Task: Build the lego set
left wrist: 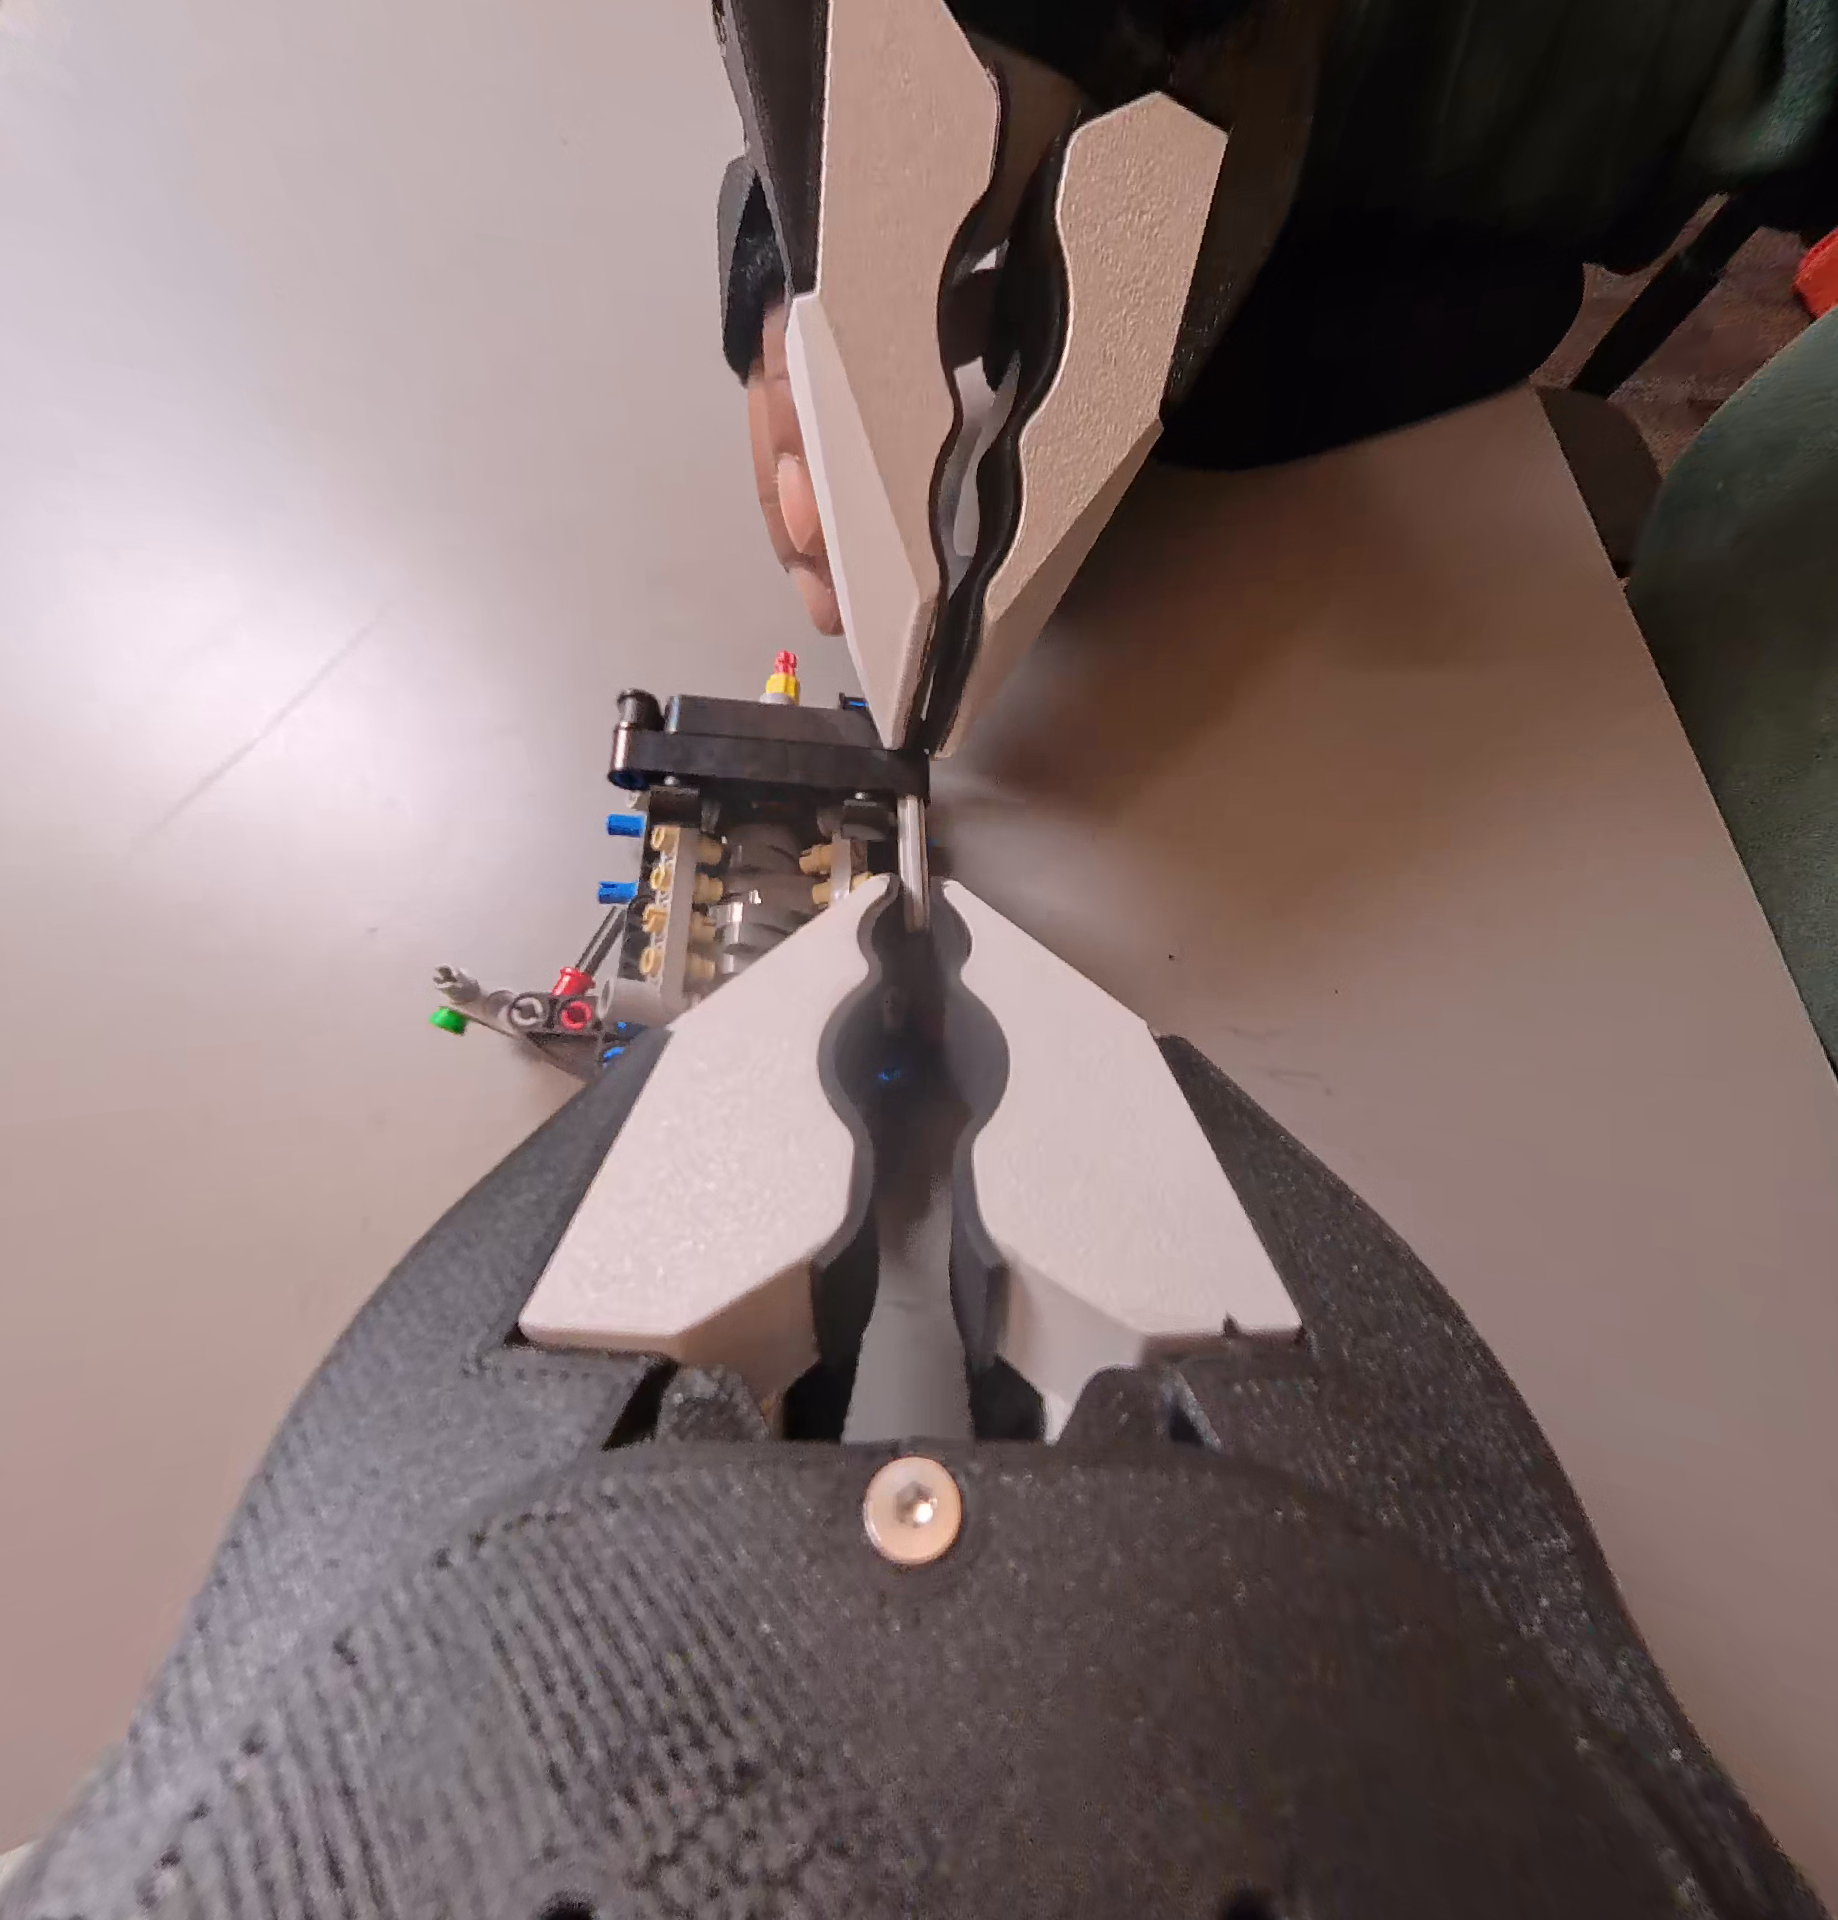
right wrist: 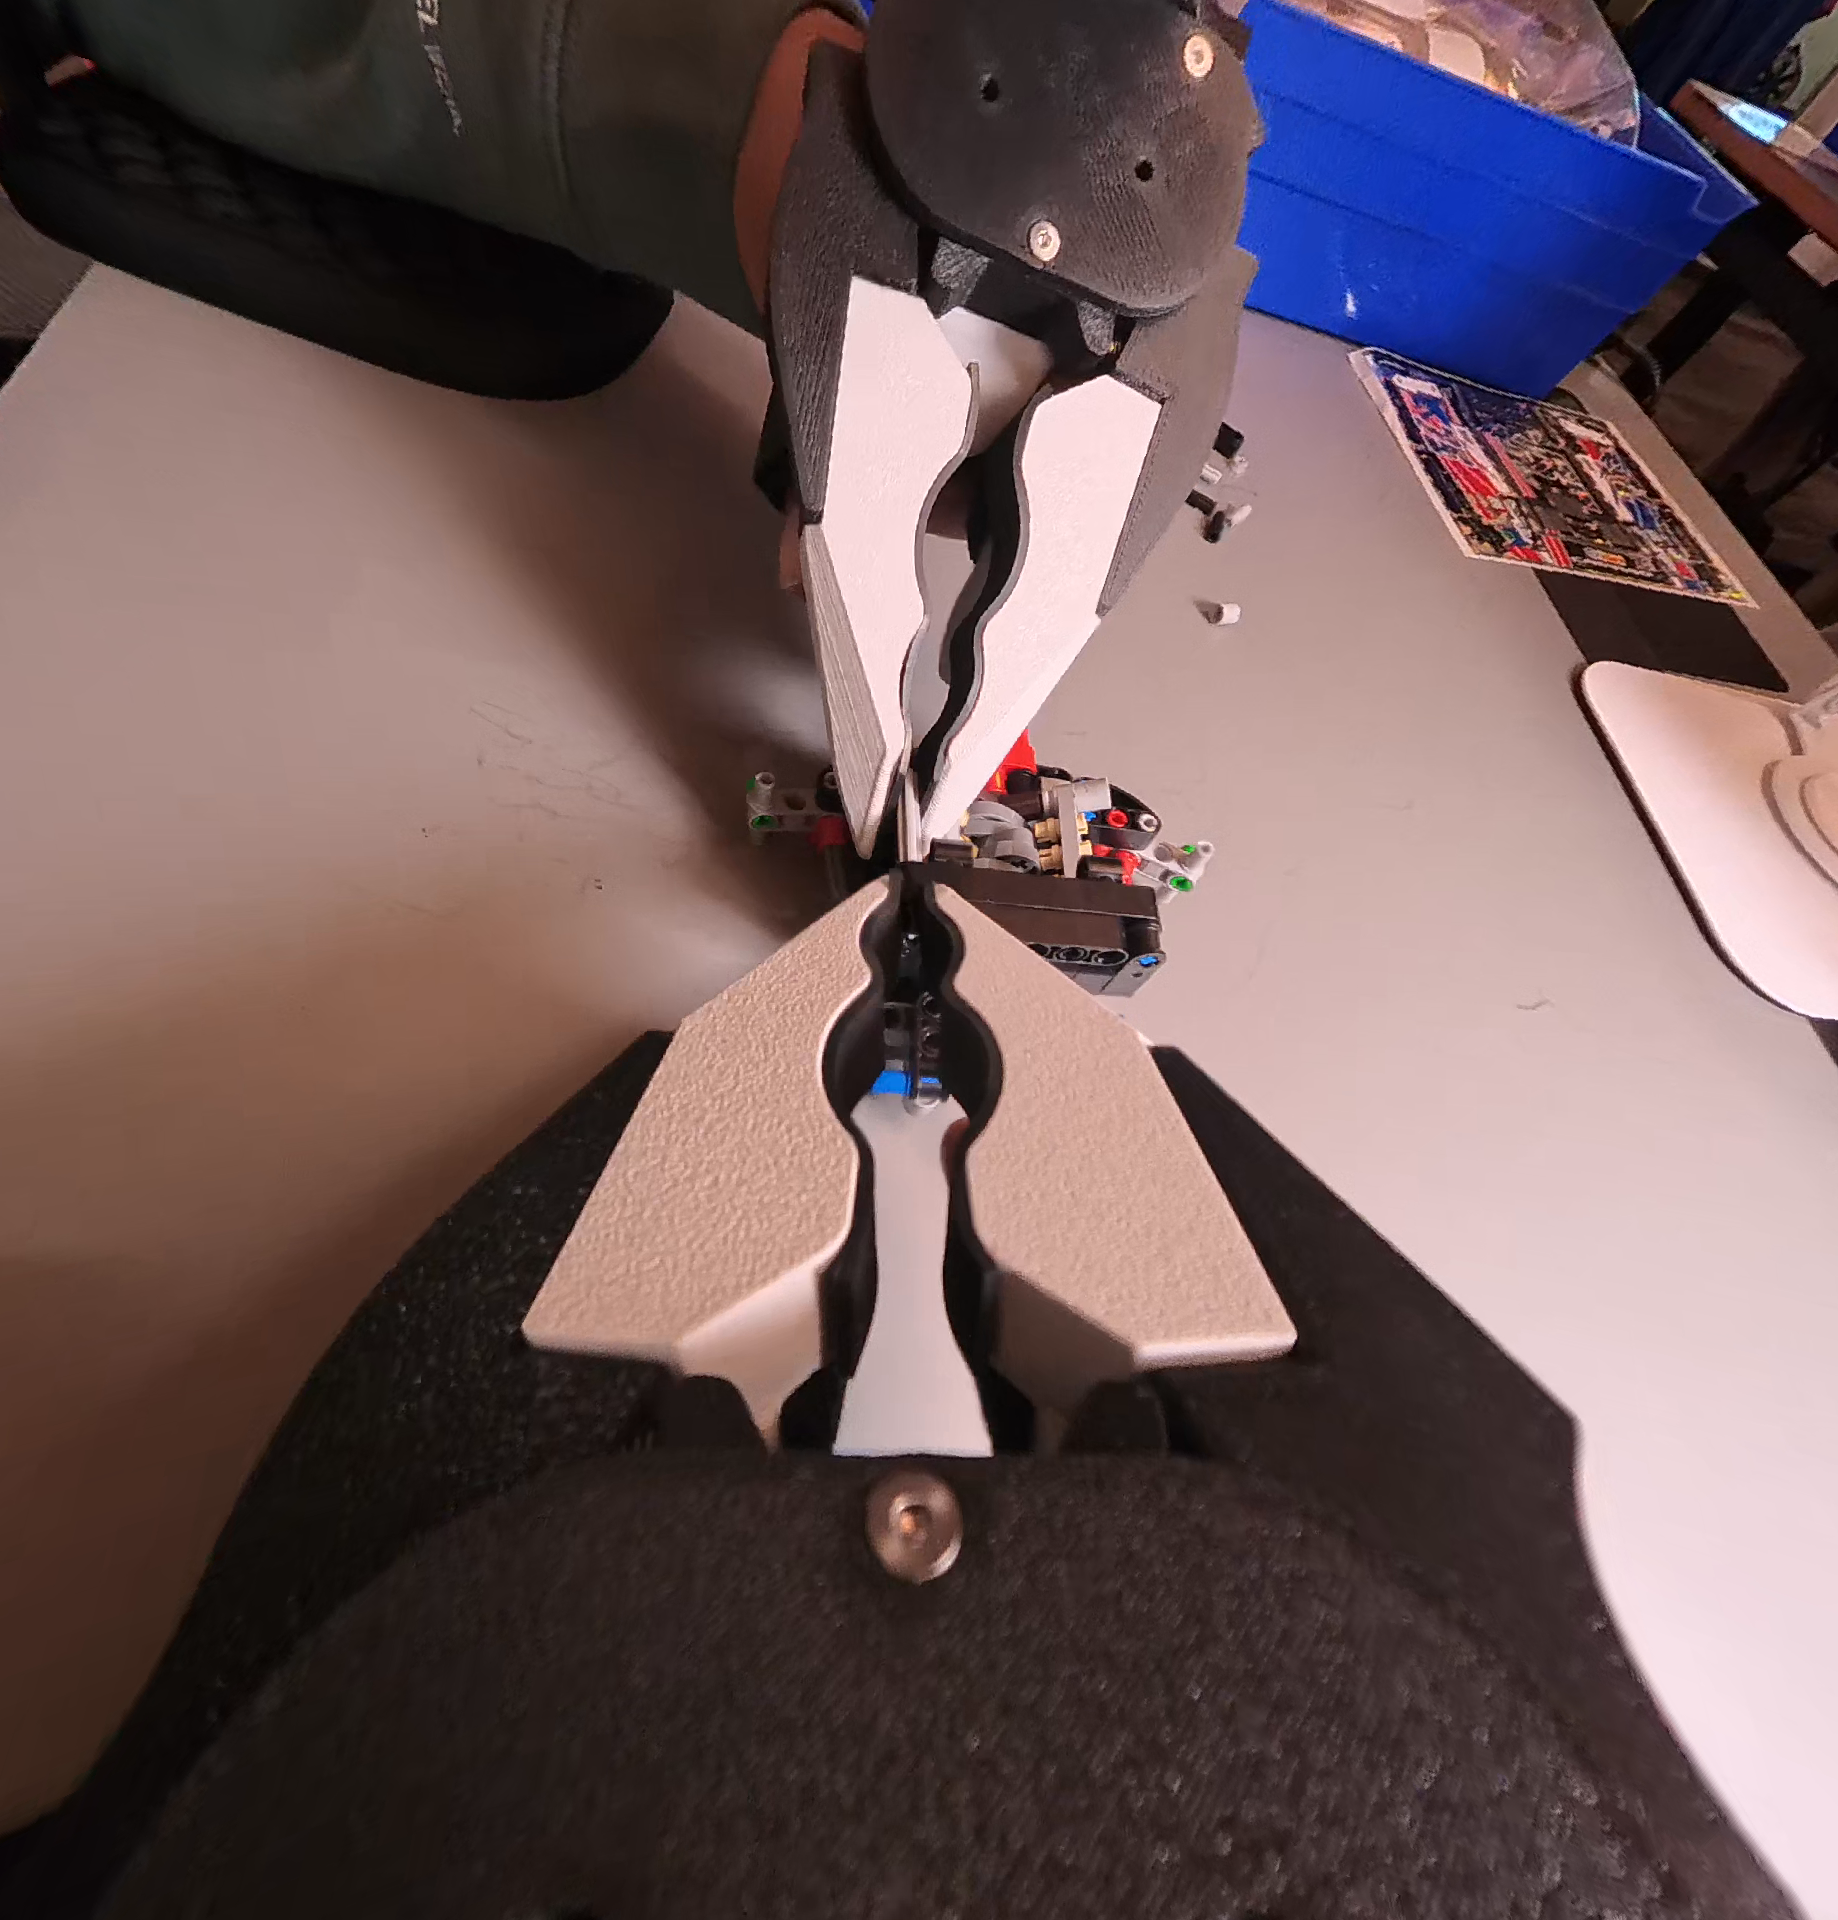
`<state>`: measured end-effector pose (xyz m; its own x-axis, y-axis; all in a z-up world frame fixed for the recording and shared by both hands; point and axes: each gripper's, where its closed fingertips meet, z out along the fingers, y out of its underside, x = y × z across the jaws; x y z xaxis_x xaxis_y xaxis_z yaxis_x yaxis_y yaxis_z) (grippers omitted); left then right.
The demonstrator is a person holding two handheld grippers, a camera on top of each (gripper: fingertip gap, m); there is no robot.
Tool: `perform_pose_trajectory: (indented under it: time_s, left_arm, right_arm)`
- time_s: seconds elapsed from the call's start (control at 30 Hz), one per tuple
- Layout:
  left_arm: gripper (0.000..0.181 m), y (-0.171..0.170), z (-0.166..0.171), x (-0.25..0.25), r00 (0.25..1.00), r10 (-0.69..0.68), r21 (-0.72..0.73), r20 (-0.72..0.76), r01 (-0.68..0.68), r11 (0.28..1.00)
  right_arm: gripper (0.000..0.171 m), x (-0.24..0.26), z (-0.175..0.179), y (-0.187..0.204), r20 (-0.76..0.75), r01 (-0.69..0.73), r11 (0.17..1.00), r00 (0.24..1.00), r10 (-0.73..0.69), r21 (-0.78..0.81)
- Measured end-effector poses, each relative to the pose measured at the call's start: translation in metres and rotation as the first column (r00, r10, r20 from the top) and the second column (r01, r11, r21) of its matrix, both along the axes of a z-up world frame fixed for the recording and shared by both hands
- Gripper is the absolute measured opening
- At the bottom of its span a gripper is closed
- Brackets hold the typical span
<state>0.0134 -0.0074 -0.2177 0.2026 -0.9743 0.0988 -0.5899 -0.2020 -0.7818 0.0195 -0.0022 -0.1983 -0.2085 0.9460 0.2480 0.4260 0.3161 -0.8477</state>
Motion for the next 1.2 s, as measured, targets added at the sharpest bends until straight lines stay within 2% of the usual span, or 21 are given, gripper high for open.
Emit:
perform_pose_trajectory:
  time_s: [0.03,0.13,0.23,0.33,0.47,0.63,0.7,0.77,0.83,0.9,1.07,1.2]
  left_arm:
    - [0.002,0.000,0.000,-0.001,1.000,0.001,0.002,0.010,-0.001,1.000]
    - [0.007,-0.002,0.002,-0.002,1.000,0.001,-0.007,0.026,-0.001,1.000]
    - [0.019,-0.005,0.002,-0.003,1.000,0.000,-0.005,0.024,0.000,1.000]
    - [0.023,-0.005,0.004,-0.010,0.999,0.021,0.007,0.029,-0.021,1.000]
    - [0.018,-0.006,0.003,-0.016,0.998,0.031,-0.003,0.052,-0.031,1.000]
    - [0.013,-0.007,0.002,-0.011,0.998,-0.003,0.015,0.056,0.002,1.000]
    - [0.013,-0.007,0.002,-0.009,0.998,-0.014,0.015,0.058,0.013,1.000]
    - [0.013,-0.006,0.002,-0.008,0.999,-0.010,0.021,0.054,0.009,1.000]
    - [0.012,-0.005,0.003,-0.009,0.999,-0.002,0.038,0.043,0.000,0.999]
    - [0.012,-0.006,0.003,-0.012,0.999,0.004,0.045,0.035,-0.006,0.999]
    - [0.023,-0.001,0.006,-0.018,0.998,0.048,0.065,0.030,-0.050,0.997]
    - [0.009,-0.005,0.012,-0.017,0.998,0.030,0.076,0.061,-0.035,0.996]
  right_arm:
    - [0.000,0.000,0.000,-0.001,-0.004,-0.001,1.000,1.000,0.001,0.000]
    - [0.014,0.000,-0.001,-0.008,0.001,-0.035,0.999,0.999,0.035,-0.013]
    - [0.015,0.002,0.002,-0.008,-0.002,-0.039,0.999,0.999,0.039,-0.009]
    - [0.016,0.004,0.007,-0.004,-0.029,-0.026,0.999,0.999,0.026,-0.019]
    - [0.025,0.003,0.007,0.009,-0.044,0.030,1.000,0.999,-0.030,0.002]
    - [0.053,-0.011,0.001,0.021,-0.013,0.025,1.000,1.000,-0.025,0.017]
    - [0.073,-0.020,-0.008,0.025,0.047,-0.008,1.000,0.999,0.009,-0.030]
    - [0.081,-0.027,-0.016,0.022,0.090,-0.061,0.994,0.994,0.069,-0.091]
    - [0.076,-0.031,-0.021,0.021,0.117,-0.079,0.992,0.989,0.091,-0.099]
    - [0.061,-0.030,-0.019,0.024,0.109,-0.067,0.994,0.991,0.077,-0.091]
    - [0.061,-0.024,-0.019,0.026,0.089,-0.023,0.994,0.995,0.033,-0.111]
    - [0.061,-0.024,-0.019,0.027,0.089,0.007,0.993,0.996,0.004,-0.115]
